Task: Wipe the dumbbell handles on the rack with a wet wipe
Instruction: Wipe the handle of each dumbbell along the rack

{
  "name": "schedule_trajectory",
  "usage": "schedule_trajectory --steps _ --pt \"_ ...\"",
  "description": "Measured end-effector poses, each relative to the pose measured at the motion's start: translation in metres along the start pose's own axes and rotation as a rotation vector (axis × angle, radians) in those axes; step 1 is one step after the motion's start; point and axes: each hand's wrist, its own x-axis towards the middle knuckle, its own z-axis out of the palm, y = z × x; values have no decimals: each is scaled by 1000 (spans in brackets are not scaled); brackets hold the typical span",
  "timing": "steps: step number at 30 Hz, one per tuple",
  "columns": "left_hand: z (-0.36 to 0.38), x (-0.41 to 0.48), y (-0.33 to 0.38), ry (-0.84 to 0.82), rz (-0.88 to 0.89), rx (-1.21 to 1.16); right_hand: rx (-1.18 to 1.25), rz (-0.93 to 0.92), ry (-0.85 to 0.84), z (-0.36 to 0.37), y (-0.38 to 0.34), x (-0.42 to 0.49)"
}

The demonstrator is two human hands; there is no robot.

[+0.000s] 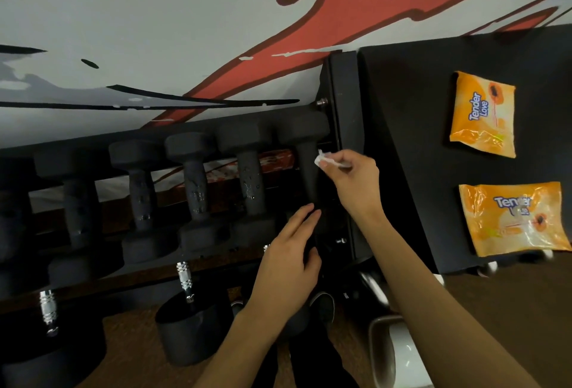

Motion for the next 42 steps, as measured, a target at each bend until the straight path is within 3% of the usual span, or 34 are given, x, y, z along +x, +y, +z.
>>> schedule_trajectory --steps 7,13,21,28,36,42 --pt "1 1 -1 16 0 -2 -187 -10 -163 -24 7 -42" --pt "-2 2 -3 -2 21 -1 36 -15 51 -6 -18 -6" --pt "-4 2 -4 -6 28 -23 -58 -53 21 0 -4 -25" --pt "-7 0 -1 -24 16 -24 -212 -109 -145 -25 8 -55" --pt "-12 0 1 -55 20 11 -76 -101 18 2 -13 -11" --pt "-38 -11 -8 0 15 -64 -190 -227 -54 -9 2 -46"
